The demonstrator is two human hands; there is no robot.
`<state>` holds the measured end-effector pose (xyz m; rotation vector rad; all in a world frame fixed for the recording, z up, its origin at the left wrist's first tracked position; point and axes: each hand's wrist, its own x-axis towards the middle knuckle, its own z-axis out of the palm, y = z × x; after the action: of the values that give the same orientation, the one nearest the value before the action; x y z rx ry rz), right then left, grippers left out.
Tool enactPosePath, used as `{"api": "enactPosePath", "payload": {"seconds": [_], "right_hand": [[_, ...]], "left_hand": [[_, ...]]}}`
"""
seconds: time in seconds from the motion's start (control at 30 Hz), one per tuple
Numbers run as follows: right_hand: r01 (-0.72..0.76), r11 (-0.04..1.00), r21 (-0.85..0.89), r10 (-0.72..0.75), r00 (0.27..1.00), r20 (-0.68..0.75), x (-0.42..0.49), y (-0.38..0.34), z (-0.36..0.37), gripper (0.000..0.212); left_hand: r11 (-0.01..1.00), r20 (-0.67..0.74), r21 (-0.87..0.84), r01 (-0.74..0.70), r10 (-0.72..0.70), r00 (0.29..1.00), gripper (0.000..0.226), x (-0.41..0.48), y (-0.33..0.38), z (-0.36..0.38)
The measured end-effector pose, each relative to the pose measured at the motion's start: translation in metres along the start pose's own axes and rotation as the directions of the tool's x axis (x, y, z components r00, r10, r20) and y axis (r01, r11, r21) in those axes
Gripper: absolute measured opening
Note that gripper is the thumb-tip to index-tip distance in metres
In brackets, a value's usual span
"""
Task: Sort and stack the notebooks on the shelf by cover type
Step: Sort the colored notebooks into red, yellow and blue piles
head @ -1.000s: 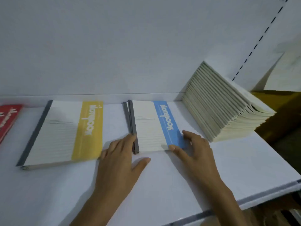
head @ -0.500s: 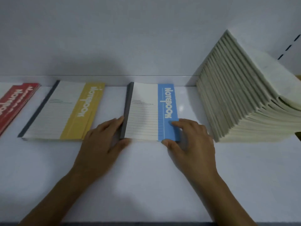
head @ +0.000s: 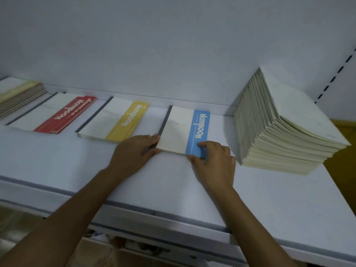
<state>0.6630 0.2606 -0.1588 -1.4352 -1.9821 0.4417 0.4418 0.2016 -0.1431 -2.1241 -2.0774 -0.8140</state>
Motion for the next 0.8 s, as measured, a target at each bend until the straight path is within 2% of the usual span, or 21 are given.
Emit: {"api": "enactPosePath", "payload": {"seconds": [0.23, 0.3, 0.37, 0.43, 0.47, 0.53, 0.6, 0.7, 0.8], "right_hand": [[-0.021, 0.997, -0.071, 0.023, 0.999, 0.037, 0.004, -0.003, 0.0, 0.04], [-0.034, 0.996, -0.08, 0.038, 0.998, 0.046, 0.001, -0.007, -0.001, 0.039], [-0.055, 0.994, -0.091, 0.062, 0.995, 0.078, 0.001, -0.013, -0.006, 0.039], [-0.108, 0.99, -0.094, 0.122, 0.98, 0.156, 0.002, -0.021, -0.014, 0.043], [-0.15, 0.985, -0.081, 0.164, 0.966, 0.199, 0.002, -0.026, -0.018, 0.048], [-0.234, 0.972, -0.017, 0.233, 0.95, 0.21, -0.005, -0.042, -0.024, 0.059], [-0.243, 0.969, 0.038, 0.237, 0.963, 0.125, -0.021, -0.063, -0.024, 0.058], [-0.154, 0.985, 0.075, 0.152, 0.988, 0.036, -0.055, -0.114, -0.016, 0.05], [-0.015, 0.989, 0.149, -0.001, 0.994, 0.105, -0.096, -0.188, 0.004, 0.042]], "left_hand": [[0.998, 0.003, 0.044, 0.054, -0.054, 0.999, 0.04, 0.0, 0.0, 0.0], [0.994, -0.003, -0.002, 0.111, -0.111, 0.994, 0.045, 0.001, 0.0, 0.002], [0.992, 0.141, -0.031, 0.122, -0.117, 0.983, 0.059, 0.004, 0.001, -0.001], [0.99, 0.323, -0.036, 0.139, -0.12, 0.939, 0.071, 0.001, 0.003, -0.009], [0.983, 0.342, -0.082, 0.163, -0.126, 0.931, 0.074, -0.004, 0.006, -0.013], [0.958, 0.208, -0.221, 0.181, -0.135, 0.969, 0.071, -0.021, 0.009, -0.023], [0.959, 0.079, -0.256, 0.122, -0.105, 0.991, 0.067, -0.046, 0.012, -0.041], [0.98, 0.0, -0.192, 0.048, -0.049, 0.999, 0.067, -0.089, -0.001, -0.08], [0.991, -0.041, -0.114, 0.065, -0.07, 0.997, 0.068, -0.142, -0.032, -0.134]]}}
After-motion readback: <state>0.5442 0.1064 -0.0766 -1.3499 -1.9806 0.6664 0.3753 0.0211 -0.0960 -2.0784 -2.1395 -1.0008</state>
